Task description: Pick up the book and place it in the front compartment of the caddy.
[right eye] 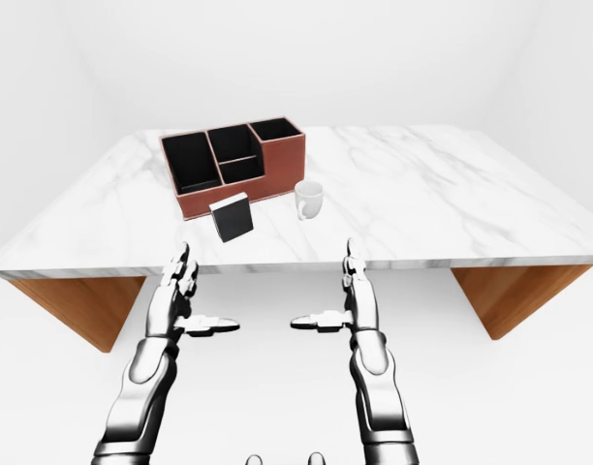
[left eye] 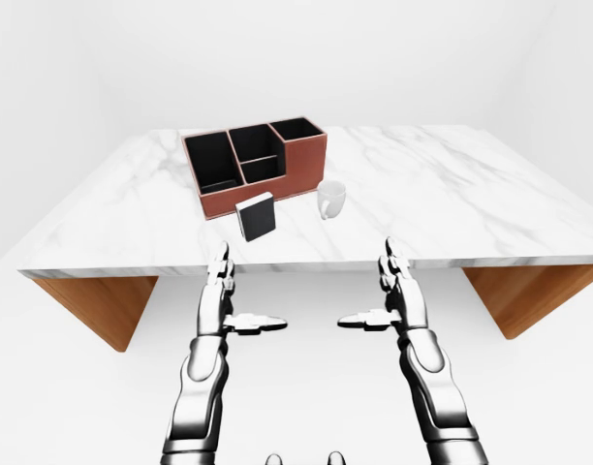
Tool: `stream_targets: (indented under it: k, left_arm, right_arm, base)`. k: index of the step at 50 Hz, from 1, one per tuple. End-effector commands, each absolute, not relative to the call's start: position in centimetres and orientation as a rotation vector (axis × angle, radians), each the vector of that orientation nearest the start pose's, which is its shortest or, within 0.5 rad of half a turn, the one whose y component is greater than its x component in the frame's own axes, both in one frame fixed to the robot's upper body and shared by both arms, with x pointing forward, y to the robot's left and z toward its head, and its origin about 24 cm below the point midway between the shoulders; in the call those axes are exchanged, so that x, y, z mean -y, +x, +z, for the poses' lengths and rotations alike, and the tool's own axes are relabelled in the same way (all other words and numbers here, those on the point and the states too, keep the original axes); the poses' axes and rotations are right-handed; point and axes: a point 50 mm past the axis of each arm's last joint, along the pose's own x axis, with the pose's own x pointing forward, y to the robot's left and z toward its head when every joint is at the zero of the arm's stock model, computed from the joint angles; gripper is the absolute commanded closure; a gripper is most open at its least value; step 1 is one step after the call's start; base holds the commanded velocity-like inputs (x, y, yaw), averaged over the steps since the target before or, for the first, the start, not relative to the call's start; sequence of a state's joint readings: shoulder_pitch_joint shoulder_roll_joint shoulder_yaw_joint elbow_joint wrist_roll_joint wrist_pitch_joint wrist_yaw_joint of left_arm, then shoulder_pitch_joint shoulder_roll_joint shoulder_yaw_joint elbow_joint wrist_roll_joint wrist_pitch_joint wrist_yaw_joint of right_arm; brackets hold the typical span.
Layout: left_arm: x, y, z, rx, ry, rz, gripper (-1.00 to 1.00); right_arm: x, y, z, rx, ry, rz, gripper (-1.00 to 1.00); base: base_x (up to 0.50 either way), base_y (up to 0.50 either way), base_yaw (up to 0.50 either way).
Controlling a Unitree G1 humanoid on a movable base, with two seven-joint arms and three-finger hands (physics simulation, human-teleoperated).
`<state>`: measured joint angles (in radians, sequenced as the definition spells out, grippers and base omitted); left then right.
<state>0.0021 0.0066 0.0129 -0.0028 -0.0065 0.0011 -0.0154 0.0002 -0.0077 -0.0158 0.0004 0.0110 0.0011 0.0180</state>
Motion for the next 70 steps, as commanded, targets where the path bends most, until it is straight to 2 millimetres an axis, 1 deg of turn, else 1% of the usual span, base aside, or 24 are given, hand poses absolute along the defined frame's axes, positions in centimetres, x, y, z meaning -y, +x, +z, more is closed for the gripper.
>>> stream_targets:
  k: [1, 7, 13, 18, 24, 27, 32, 37, 44, 45, 47, 52, 54, 55, 57, 67, 70]
  left_arm:
    - [-15.8, 25.1, 4.4, 0.002, 0.001, -0.008, -0.99]
    - [-15.8, 24.8, 4.9, 0.011, 0.000, -0.014, -0.98]
    - [-15.8, 24.6, 5.3, 0.016, 0.005, -0.018, -0.98]
    - [-15.9, 24.4, 6.1, 0.033, 0.010, -0.016, -0.99]
    - [-16.0, 23.9, 7.2, 0.079, 0.019, -0.019, -0.98]
    - [-16.1, 23.8, 7.7, 0.103, 0.023, -0.019, -0.99]
    - [-16.6, 23.7, 9.0, 0.158, 0.029, -0.006, -0.98]
    - [-17.0, 23.6, 10.0, 0.199, 0.032, 0.001, -0.98]
    - [-17.3, 23.5, 10.8, 0.235, 0.038, 0.010, -0.99]
    - [-17.9, 23.6, 11.6, 0.268, 0.038, 0.023, -0.98]
    - [-18.0, 23.6, 11.9, 0.280, 0.038, 0.026, -0.99]
    - [-18.2, 23.6, 12.0, 0.285, 0.037, 0.032, -0.99]
    - [-18.1, 23.6, 12.0, 0.284, 0.037, 0.031, -0.99]
    - [-18.1, 23.3, 12.3, 0.302, 0.032, 0.026, -0.99]
    - [-18.1, 23.3, 12.4, 0.304, 0.032, 0.026, -0.99]
    - [-18.1, 23.3, 12.2, 0.295, 0.031, 0.023, -0.98]
    - [-18.1, 23.3, 12.2, 0.295, 0.031, 0.023, -0.99]
  right_arm:
    - [16.1, 25.3, 4.2, -0.003, 0.008, 0.007, -1.00]
    - [16.1, 25.2, 4.4, -0.003, 0.005, 0.008, -1.00]
    - [16.1, 25.0, 5.1, 0.004, 0.004, 0.012, -1.00]
    - [16.1, 24.8, 5.8, 0.022, 0.006, 0.018, -1.00]
    - [16.2, 24.4, 7.1, 0.077, -0.002, 0.020, -1.00]
    - [16.2, 24.2, 8.1, 0.119, -0.005, 0.021, -1.00]
    - [16.3, 23.8, 9.2, 0.168, -0.010, 0.023, -1.00]
    - [16.3, 23.5, 10.1, 0.206, -0.012, 0.025, -1.00]
    - [16.3, 23.1, 11.0, 0.247, -0.013, 0.030, -1.00]
    - [16.4, 22.8, 11.9, 0.285, -0.016, 0.030, -1.00]
    - [16.4, 22.8, 12.0, 0.292, -0.017, 0.031, -1.00]
    - [16.4, 22.6, 12.1, 0.294, -0.011, 0.045, -1.00]
    - [16.4, 22.5, 12.4, 0.307, -0.003, 0.049, -1.00]
    - [16.4, 22.2, 12.9, 0.331, 0.004, 0.062, -1.00]
    - [16.5, 22.2, 13.0, 0.337, 0.010, 0.060, -1.00]
    - [16.5, 22.1, 13.1, 0.344, 0.012, 0.054, -1.00]
    - [16.6, 22.1, 13.2, 0.348, 0.018, 0.051, -1.00]
  base:
    - [0.00, 0.00, 0.00]
    - [0.00, 0.00, 0.00]
    - [0.00, 0.00, 0.00]
    - [0.00, 0.00, 0.00]
    - [0.00, 0.00, 0.00]
    - [0.00, 0.00, 0.00]
    - [0.00, 0.00, 0.00]
    - [0.00, 0.00, 0.00]
    - [0.00, 0.00, 0.00]
    - [0.00, 0.00, 0.00]
    - [0.00, 0.00, 0.00]
    - [0.00, 0.00, 0.00]
    - [0.00, 0.38, 0.00]
    - [0.00, 0.00, 0.00]
    - [0.00, 0.00, 0.00]
    - [0.00, 0.00, 0.00]
    - [0.00, 0.39, 0.00]
